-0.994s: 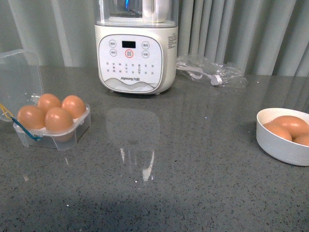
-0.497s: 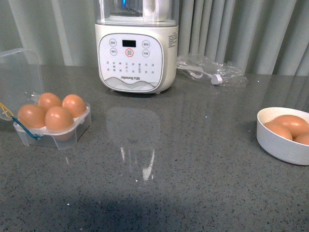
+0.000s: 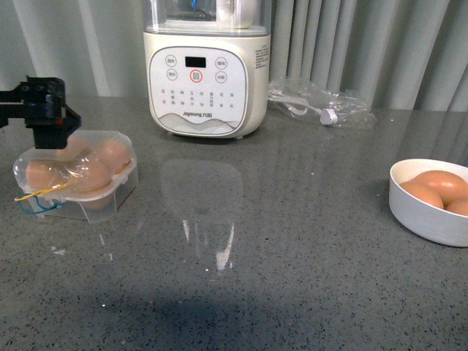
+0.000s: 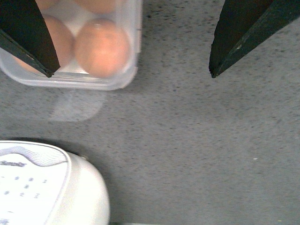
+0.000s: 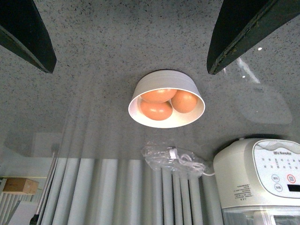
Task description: Put egg into box
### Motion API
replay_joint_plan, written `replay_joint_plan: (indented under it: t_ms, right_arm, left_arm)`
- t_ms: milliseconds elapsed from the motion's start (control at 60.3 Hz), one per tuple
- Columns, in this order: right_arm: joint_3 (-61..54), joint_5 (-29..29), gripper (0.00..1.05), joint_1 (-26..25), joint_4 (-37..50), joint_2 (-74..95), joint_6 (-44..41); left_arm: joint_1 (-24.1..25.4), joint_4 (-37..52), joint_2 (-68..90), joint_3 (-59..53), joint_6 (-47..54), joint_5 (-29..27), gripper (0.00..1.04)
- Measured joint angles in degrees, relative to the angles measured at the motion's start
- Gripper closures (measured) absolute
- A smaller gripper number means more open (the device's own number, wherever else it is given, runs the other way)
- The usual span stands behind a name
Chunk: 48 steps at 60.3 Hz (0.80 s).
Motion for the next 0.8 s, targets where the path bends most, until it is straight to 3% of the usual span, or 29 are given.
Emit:
replay_joint_plan:
  t_ms: [215,481,796]
  right_arm:
    - [0.0,0.0,0.07,0.0,0.0,0.0,0.0]
    - [0.0,0.0,0.07,0.0,0.0,0.0,0.0]
    - [0.0,0.0,0.07,0.0,0.0,0.0,0.0]
  left_arm:
    - [-6.4,-0.1,-1.6,-2.0,1.8,-0.5,0.07]
    - [-6.3,-4.4,-7.9,-2.2,3.3,-4.7,0.07]
    - [-6.2,-15.1,-29.9,-6.2,9.4,-10.0,0.07]
